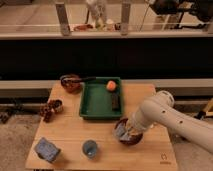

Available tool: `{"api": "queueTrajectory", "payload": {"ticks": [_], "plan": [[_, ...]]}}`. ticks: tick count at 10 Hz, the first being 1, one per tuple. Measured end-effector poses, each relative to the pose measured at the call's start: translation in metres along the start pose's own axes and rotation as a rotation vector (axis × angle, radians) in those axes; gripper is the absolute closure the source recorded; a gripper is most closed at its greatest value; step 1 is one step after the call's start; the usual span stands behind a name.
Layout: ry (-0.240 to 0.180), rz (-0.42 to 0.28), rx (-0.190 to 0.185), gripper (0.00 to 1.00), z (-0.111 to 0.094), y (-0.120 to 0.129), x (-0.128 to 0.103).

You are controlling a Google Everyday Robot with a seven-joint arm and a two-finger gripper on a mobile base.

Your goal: Place towel in purple bowl

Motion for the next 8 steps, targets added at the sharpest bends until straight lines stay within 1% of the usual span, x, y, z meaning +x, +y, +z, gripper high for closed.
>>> {"api": "queueTrajectory", "payload": {"ticks": [1, 2, 3, 4, 6, 8], "plan": [[0.000, 0.024, -0.003, 0.45, 0.0010, 0.0000, 0.0042], [-0.001, 0.035, -0.009, 0.33, 0.0022, 0.0003, 0.0057], [-0.002, 0.041, -0.011, 0.25, 0.0028, 0.0002, 0.0062], [-0.003, 0.049, -0.012, 0.20, 0.0033, 0.0009, 0.0072], [0.006, 0.079, -0.014, 0.20, 0.0028, 0.0021, 0.0094], [0.009, 0.082, -0.015, 0.20, 0.0026, 0.0020, 0.0091]]}}
